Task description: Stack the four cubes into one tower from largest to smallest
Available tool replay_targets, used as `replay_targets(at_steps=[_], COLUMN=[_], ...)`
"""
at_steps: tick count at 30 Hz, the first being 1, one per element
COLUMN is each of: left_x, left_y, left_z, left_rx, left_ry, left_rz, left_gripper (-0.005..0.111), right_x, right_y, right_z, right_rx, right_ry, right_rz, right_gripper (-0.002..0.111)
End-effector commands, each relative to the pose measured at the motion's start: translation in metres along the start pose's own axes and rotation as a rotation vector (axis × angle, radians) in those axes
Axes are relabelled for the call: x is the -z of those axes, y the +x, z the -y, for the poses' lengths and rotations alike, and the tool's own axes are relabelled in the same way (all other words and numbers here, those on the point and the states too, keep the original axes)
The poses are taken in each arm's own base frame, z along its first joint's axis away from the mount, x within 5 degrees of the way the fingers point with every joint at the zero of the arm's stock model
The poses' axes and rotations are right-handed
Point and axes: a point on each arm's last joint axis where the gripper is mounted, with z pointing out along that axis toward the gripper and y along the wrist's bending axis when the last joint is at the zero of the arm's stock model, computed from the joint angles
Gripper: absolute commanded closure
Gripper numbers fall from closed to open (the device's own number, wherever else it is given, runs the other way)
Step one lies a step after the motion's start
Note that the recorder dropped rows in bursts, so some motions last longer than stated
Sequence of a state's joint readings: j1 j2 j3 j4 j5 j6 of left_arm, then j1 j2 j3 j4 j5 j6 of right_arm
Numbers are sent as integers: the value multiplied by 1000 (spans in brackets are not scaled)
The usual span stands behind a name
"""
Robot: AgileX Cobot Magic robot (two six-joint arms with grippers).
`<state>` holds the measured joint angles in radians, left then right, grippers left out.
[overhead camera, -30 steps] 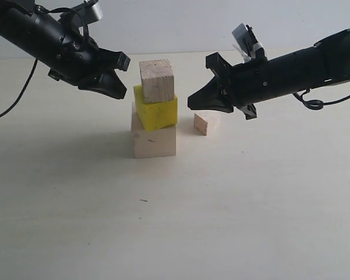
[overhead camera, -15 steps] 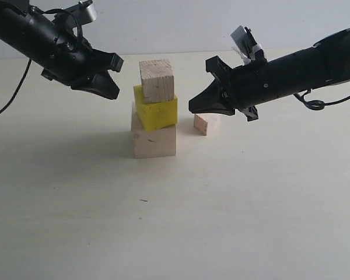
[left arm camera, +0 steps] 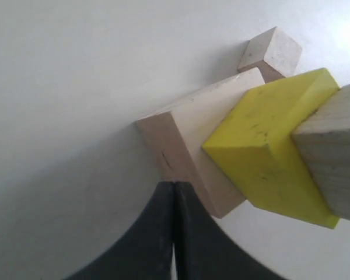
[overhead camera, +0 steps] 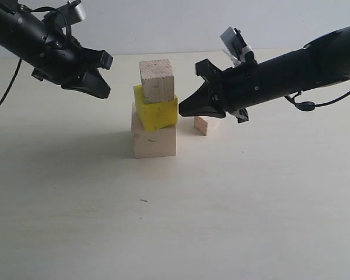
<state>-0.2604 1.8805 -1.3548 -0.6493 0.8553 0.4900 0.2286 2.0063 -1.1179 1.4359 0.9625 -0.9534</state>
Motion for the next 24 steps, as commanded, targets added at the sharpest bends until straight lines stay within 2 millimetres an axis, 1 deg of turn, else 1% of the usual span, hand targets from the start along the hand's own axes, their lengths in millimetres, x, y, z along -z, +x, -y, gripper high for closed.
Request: replay_targets(at_steps=[1,5,14,24], left_x=[5,8,10,10], left_y=[1,1,1,1], left_z=[3,5,7,7], left_rx=[-6,-7,-11,-13], left_ry=[11,14,18,17], left_rz=[-3,3,2,2], left_gripper=[107,107,107,107], right_x=[-1,-3,-4,-9], right_y=[-1,1,0,3], right_z=[-2,-4,2,-1], right_rx=[23,23,9,8], right_ry=[1,-12,8,-13], right_rz=[3,-11,-2,-23], right_gripper=[108,108,108,108])
